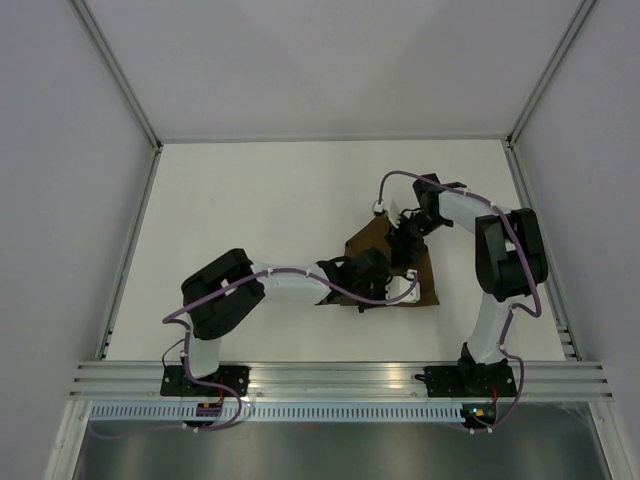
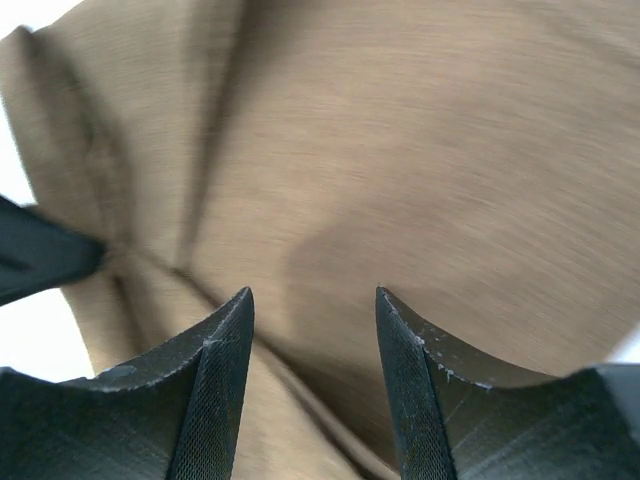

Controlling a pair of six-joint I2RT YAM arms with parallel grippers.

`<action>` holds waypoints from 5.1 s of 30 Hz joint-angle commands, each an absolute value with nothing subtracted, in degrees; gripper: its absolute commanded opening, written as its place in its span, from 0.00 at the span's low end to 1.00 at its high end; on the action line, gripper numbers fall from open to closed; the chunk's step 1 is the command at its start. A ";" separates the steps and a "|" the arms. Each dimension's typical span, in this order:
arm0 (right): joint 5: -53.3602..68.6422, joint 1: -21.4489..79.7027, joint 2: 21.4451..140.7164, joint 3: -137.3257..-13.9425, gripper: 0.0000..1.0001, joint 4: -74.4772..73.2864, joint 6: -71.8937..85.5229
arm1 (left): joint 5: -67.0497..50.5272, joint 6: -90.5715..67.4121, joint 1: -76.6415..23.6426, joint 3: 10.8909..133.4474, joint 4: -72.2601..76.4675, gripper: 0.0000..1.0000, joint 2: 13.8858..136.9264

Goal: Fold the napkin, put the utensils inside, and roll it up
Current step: Roll the napkin with the utensil

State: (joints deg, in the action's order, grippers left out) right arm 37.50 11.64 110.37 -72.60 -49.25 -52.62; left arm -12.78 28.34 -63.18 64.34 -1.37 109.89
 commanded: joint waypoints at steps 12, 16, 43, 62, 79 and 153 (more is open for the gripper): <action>45.79 -5.09 94.85 -69.63 0.56 -30.86 -37.79 | -36.91 14.86 -50.90 81.12 -28.47 0.02 123.04; 47.01 -6.59 86.76 -61.45 0.55 -27.50 -39.80 | -40.60 14.24 -48.96 83.75 -31.89 0.02 126.20; 33.76 23.19 69.61 -36.04 0.53 -26.29 -56.61 | -50.80 11.43 -43.95 100.19 -47.64 0.03 137.81; 25.94 31.55 77.96 -34.19 0.48 -14.68 -53.96 | -51.86 12.83 -43.24 101.34 -48.60 0.08 138.60; 28.21 32.25 76.01 -37.53 0.60 -18.20 -56.07 | -52.29 13.97 -43.07 100.72 -49.40 0.07 139.22; 34.37 23.82 120.93 -68.73 0.02 -52.82 -62.23 | 18.39 30.75 -71.89 32.52 36.47 0.59 81.45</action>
State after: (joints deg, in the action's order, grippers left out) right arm 44.34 22.98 114.30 -71.66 -54.92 -60.16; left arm 25.28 24.69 -71.53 33.32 36.75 78.17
